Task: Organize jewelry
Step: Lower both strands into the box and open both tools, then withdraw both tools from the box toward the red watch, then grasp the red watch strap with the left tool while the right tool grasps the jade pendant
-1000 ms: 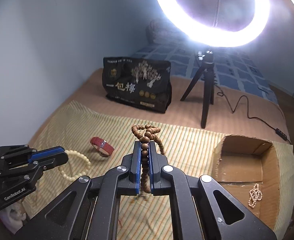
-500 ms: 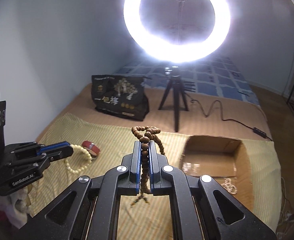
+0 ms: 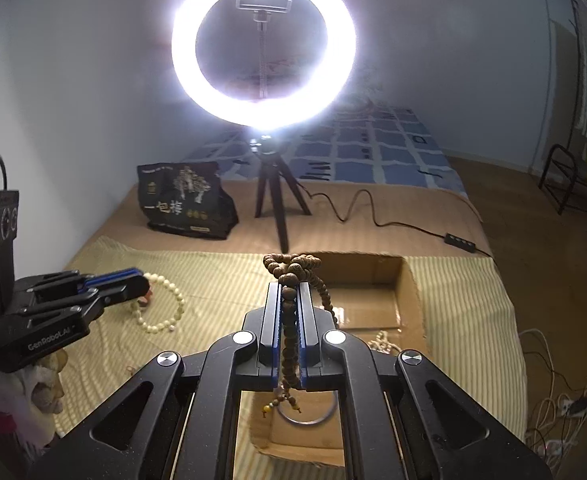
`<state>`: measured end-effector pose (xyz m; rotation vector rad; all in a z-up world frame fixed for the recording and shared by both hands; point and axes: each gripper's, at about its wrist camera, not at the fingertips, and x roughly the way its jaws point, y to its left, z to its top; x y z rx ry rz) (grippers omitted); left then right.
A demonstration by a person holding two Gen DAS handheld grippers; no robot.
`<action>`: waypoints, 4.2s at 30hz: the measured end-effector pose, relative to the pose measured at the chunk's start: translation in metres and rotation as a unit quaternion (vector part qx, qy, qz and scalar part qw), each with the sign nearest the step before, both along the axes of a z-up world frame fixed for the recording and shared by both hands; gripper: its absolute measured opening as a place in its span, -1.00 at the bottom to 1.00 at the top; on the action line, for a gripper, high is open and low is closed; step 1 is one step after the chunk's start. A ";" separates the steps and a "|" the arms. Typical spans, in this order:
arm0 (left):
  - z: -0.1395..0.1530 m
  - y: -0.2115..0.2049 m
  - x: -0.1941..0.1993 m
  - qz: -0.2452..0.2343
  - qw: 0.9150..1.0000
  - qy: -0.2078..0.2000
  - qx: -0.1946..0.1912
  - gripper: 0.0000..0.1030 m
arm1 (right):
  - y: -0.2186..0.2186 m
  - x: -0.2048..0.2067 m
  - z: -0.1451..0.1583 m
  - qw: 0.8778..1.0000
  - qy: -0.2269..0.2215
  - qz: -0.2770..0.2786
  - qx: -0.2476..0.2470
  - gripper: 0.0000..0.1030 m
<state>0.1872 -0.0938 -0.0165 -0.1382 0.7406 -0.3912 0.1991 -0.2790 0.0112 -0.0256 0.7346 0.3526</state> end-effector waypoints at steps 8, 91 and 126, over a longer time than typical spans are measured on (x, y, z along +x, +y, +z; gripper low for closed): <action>-0.009 -0.033 0.032 -0.012 1.000 0.006 -0.001 -0.90 | -0.022 0.000 -0.021 1.000 0.021 -0.011 -0.020 -0.90; -0.016 0.081 0.040 0.101 0.993 0.033 0.047 0.49 | 0.036 0.005 -0.055 0.996 0.081 0.021 -0.041 0.36; -0.105 0.175 0.042 0.156 0.978 0.129 0.055 0.49 | 0.180 -0.036 -0.132 0.971 0.131 0.193 -0.044 0.36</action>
